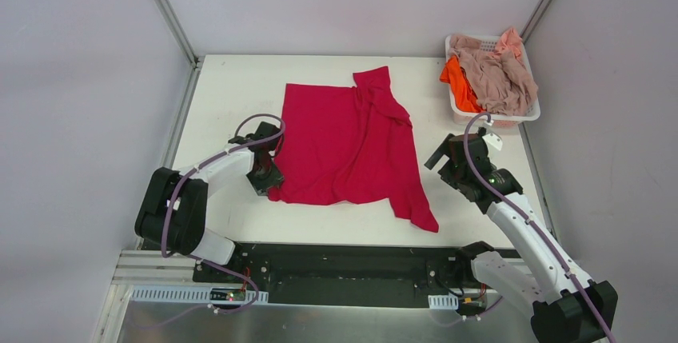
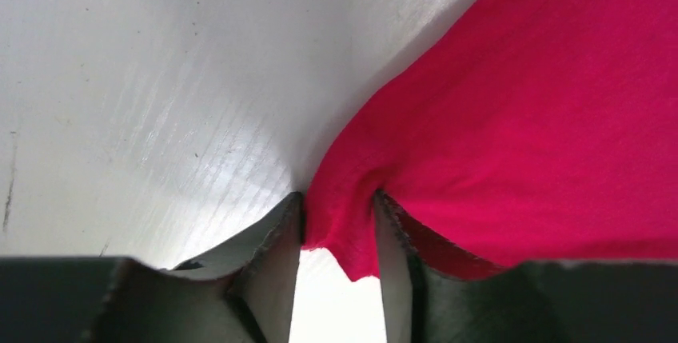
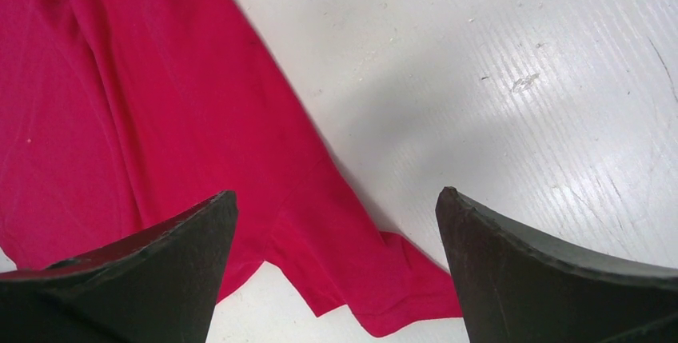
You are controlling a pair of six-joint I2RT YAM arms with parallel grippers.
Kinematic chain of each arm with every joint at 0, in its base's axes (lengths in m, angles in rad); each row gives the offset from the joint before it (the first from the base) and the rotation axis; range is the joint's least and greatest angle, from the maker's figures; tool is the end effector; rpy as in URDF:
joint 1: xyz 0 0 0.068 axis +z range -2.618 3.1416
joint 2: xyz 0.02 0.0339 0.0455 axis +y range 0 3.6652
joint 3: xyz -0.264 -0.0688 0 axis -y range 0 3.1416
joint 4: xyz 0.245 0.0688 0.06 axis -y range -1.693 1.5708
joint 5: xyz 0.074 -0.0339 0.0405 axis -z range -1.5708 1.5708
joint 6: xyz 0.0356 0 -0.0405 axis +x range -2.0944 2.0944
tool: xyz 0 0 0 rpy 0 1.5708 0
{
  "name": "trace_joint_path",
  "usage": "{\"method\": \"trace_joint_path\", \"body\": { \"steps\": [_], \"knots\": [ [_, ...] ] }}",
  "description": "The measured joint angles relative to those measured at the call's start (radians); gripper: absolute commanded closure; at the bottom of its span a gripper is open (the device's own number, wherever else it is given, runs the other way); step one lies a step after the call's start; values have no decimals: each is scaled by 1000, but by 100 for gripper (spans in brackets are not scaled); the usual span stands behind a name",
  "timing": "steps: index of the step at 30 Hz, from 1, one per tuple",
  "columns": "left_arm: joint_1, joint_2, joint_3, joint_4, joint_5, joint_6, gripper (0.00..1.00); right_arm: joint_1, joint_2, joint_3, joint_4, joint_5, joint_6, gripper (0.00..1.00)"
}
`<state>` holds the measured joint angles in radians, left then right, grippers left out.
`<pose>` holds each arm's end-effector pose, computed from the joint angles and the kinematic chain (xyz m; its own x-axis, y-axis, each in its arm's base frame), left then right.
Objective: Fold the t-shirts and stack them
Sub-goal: Flatten out the tshirt
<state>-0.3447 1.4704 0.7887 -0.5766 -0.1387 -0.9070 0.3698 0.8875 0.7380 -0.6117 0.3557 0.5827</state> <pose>0.2418 -0.0816 0.1644 -0.7839 -0.5474 -0.2930 -0.5239 0.8364 -0.1611 0.1744 0.0543 0.2670 -0.5941 0.3229 -0.7367 0.2673 0.9431 0.1978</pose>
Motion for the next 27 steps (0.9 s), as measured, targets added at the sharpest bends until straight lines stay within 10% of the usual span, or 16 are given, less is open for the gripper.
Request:
{"method": "trace_joint_path", "body": {
  "steps": [2, 27],
  "knots": [
    [0, 2, 2, 5, 5, -3, 100, 0, 0, 0, -1, 4, 0, 1],
    [5, -107, -85, 61, -104, 24, 100, 176, 41, -97, -392, -64, 298, 18]
  ]
}}
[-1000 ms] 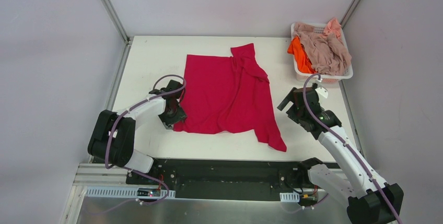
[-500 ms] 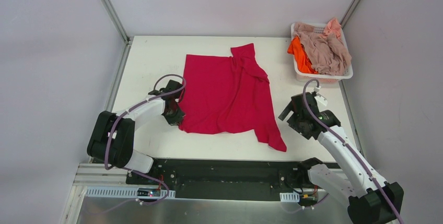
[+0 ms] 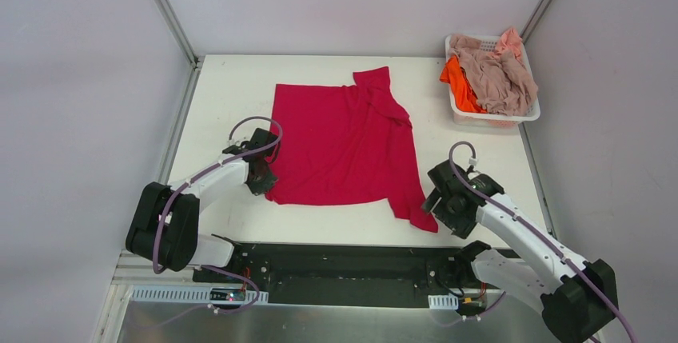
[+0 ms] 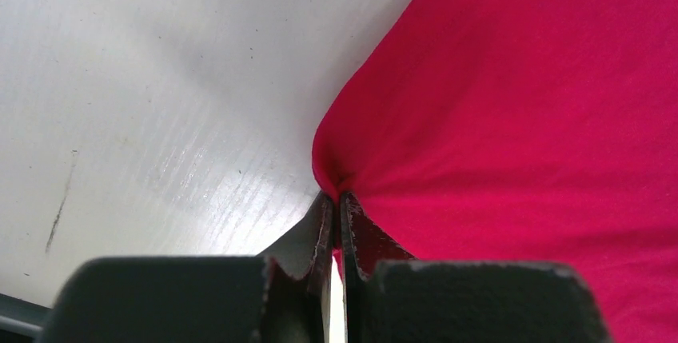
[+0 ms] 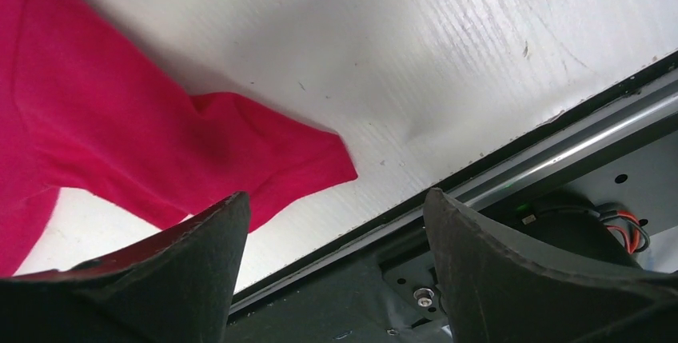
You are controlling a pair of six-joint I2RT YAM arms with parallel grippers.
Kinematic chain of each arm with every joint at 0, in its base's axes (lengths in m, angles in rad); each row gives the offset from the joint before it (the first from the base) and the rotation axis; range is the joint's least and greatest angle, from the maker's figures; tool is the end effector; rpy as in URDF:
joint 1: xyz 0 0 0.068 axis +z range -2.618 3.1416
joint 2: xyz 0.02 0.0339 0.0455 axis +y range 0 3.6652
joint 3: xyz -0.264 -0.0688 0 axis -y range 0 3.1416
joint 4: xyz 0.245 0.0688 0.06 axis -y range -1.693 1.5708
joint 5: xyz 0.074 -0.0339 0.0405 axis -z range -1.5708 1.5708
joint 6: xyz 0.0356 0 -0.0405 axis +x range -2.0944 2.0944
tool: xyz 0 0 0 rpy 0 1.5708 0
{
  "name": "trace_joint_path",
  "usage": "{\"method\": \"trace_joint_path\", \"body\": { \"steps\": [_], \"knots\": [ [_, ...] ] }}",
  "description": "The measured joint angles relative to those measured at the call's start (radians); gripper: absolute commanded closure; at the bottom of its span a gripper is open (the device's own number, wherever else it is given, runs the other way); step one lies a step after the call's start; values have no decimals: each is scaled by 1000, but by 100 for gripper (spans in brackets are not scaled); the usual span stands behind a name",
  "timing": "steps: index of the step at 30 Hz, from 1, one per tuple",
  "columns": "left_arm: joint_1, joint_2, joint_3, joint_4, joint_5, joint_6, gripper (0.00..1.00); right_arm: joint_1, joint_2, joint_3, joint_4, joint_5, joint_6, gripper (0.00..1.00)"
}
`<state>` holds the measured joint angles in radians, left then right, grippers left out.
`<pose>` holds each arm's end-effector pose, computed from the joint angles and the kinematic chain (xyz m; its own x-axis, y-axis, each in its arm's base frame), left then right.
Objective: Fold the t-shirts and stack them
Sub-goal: Flatten out the tshirt
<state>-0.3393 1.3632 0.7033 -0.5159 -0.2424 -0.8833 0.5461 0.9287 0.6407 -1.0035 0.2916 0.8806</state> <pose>0.2270 -0.0711 0.1688 -0.7347 -0.5363 -0.4154 -0.5229 0.8379 -0.1568 0.1281 0.0659 0.2090 -0.8544 0.3450 -0.3886 0.3598 0.9323 0.0366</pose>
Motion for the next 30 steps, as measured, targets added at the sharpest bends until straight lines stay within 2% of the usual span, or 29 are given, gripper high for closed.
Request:
{"method": "trace_joint_path", "body": {
  "steps": [15, 26, 29, 30],
  "knots": [
    [0, 11, 9, -8, -21, 13, 100, 34, 209, -58, 189, -68, 18, 31],
    [0, 12, 13, -15, -29, 14, 100, 38, 239, -58, 266, -60, -23, 55],
    [0, 12, 18, -20, -30, 14, 100, 38, 239, -60, 289, -59, -38, 67],
    [0, 12, 20, -21, -30, 14, 100, 38, 239, -61, 298, -60, -42, 75]
  ]
}}
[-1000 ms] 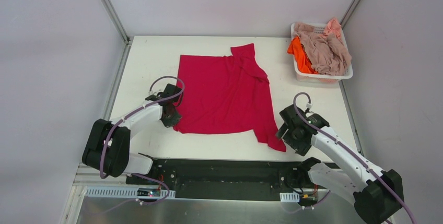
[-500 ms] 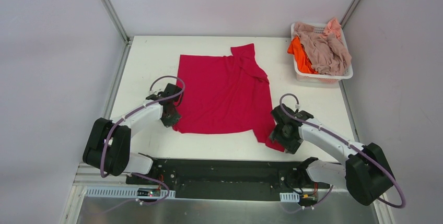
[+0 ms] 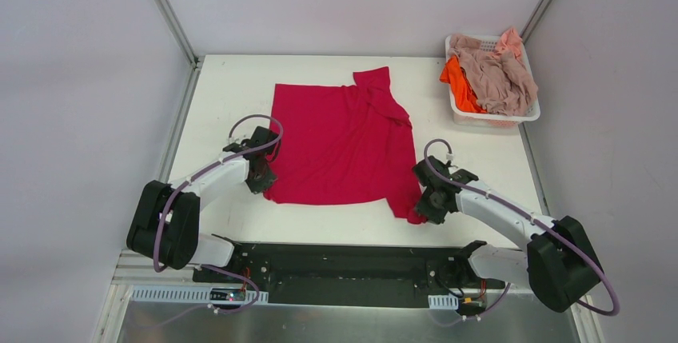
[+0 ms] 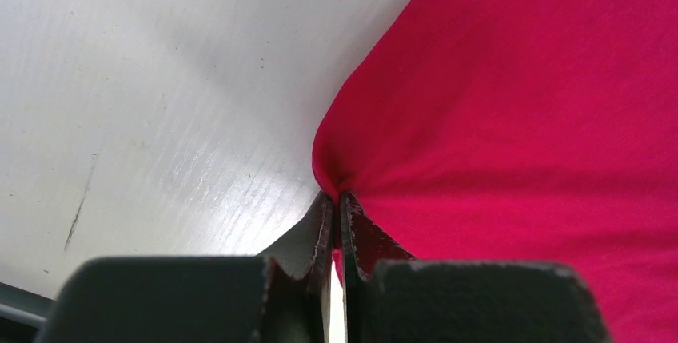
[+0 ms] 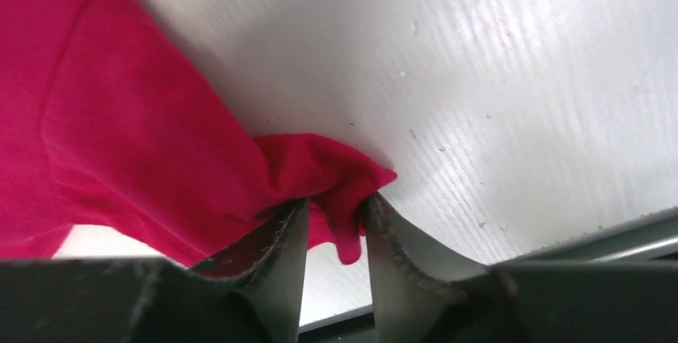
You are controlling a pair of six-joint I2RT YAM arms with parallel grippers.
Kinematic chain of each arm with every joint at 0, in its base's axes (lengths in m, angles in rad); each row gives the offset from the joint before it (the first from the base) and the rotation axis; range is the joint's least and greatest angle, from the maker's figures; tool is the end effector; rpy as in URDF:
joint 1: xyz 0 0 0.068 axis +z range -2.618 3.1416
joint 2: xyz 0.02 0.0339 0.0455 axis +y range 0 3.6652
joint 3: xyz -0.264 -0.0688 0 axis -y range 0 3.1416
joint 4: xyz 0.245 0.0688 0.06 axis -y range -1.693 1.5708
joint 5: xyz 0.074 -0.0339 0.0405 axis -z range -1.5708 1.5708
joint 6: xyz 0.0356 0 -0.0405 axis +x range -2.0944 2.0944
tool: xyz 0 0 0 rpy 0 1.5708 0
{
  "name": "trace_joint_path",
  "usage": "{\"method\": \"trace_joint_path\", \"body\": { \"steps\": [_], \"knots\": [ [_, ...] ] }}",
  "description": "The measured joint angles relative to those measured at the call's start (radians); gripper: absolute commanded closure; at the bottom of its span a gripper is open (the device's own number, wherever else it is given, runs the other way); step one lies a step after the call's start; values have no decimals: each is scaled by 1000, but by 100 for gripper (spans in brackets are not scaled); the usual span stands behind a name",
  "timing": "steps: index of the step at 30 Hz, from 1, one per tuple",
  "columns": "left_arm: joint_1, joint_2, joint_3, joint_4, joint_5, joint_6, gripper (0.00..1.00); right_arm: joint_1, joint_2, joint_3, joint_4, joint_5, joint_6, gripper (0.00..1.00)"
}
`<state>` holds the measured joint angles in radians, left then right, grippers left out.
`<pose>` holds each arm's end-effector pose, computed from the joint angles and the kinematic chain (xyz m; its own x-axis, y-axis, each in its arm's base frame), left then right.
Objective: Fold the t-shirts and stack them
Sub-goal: Flatten out the tshirt
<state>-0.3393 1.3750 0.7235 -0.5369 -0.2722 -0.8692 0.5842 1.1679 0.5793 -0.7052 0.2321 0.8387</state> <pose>0.2297 -0.0709 0.1711 -0.7373 -0.5199 -0.4314 -0.5224 0.8436 -0.1240 0.1574 0.0943 0.1657 -0.8965 0.2750 -0.3474 0.2731 0.9604 0.0555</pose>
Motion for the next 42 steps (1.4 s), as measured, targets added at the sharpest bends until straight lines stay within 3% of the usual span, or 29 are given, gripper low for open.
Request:
{"method": "trace_joint_path", "body": {
  "steps": [4, 11, 17, 23, 29, 37, 42],
  "knots": [
    [0, 0, 8, -7, -1, 1, 100, 0, 5, -1, 53, -2, -13, 99],
    [0, -22, 22, -25, 1, 20, 100, 0, -51, 0, -5, 15, -28, 100],
    [0, -217, 92, -54, 27, 71, 100, 0, -270, 151, -164, 94, -71, 100],
    [0, -424, 377, -53, 22, 131, 100, 0, -360, 433, -142, 287, -141, 100],
    [0, -428, 789, -90, 1, 215, 100, -4, -310, 846, -50, 394, -297, 100],
    [0, -372, 1261, -177, 95, 286, 100, -4, -150, 1458, -35, 294, -496, 100],
    [0, -381, 1407, -216, 221, 287, 100, -4, -143, 1656, -35, 145, -549, 100]
  ]
}}
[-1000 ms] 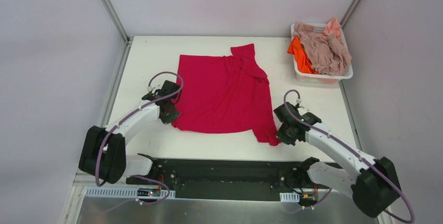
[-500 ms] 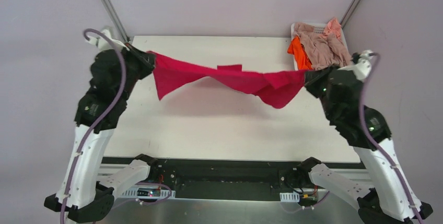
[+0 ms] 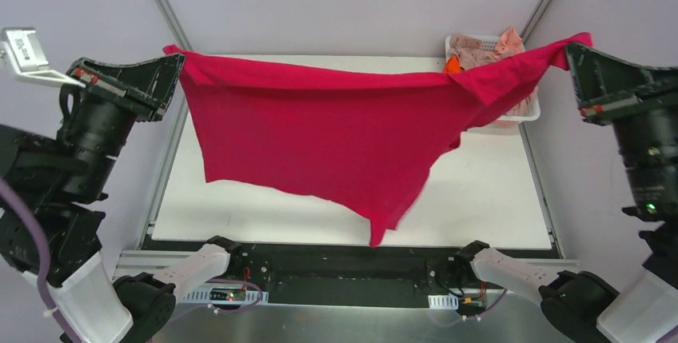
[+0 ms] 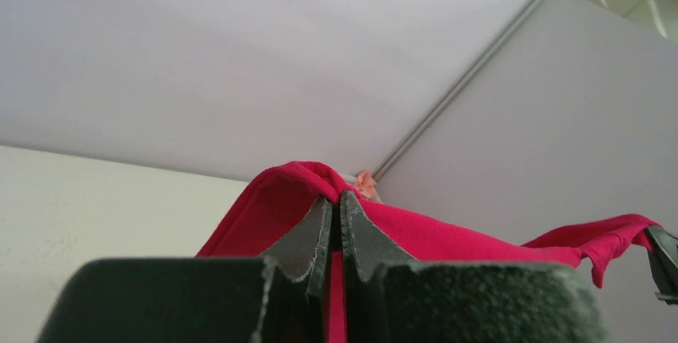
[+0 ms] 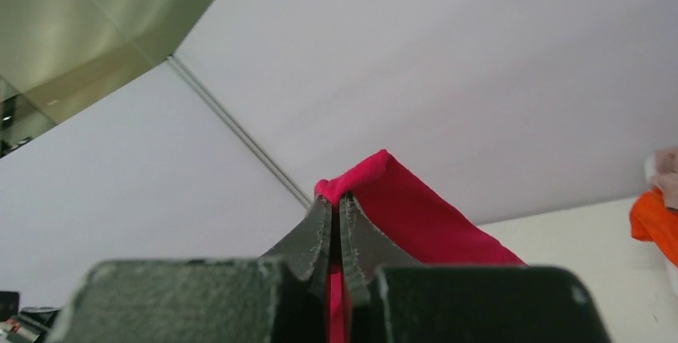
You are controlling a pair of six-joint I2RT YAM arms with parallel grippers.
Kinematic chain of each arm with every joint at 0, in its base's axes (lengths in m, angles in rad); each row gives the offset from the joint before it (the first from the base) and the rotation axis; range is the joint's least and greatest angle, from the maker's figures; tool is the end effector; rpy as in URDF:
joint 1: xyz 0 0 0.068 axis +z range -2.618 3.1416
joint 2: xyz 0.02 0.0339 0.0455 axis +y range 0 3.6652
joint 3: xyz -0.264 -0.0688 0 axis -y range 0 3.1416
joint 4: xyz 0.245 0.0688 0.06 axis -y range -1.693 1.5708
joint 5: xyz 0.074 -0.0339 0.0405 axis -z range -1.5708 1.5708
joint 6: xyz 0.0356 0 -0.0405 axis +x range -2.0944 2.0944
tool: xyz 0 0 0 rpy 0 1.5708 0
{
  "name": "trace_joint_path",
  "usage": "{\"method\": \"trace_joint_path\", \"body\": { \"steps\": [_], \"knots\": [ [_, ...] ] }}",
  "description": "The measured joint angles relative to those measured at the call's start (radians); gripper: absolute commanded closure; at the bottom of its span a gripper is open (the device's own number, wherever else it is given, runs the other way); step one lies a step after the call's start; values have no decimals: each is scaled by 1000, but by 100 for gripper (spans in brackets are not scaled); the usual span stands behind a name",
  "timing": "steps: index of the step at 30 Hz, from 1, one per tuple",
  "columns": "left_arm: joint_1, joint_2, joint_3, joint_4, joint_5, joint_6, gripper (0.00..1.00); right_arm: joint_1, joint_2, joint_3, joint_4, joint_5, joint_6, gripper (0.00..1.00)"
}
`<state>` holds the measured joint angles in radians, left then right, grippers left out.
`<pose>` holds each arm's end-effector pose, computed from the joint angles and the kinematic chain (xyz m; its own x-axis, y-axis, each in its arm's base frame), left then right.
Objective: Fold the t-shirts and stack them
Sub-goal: Flatten out the tshirt
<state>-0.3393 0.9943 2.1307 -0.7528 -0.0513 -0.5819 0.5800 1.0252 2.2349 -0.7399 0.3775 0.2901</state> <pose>0.0255 -0.0071 0.6233 0.1368 -0.6304 -0.7642 0.4342 0.7315 -0.5257 0.0147 -0.0061 0.6381 0.2958 0.5117 -0.8067 -0.3330 0.8467 0.4150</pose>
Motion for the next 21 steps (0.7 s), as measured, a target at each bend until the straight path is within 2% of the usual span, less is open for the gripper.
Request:
{"method": "trace_joint_path", "body": {
  "steps": [7, 10, 13, 17, 21],
  "knots": [
    [0, -47, 11, -26, 100, -4, 100, 0, -47, 49, 15, -60, -49, 100],
    [0, -47, -26, -25, 92, -4, 100, 0, -39, 45, 23, -21, -84, 100],
    [0, -26, -91, -26, 50, -3, 100, 0, -3, 18, 54, 85, -145, 100],
    [0, 83, -187, -16, -68, 0, 100, -6, 99, -112, 200, 299, -279, 100],
    [32, 308, -291, 5, -206, 3, 100, -95, 297, -256, 305, 366, -315, 100]
  ]
}}
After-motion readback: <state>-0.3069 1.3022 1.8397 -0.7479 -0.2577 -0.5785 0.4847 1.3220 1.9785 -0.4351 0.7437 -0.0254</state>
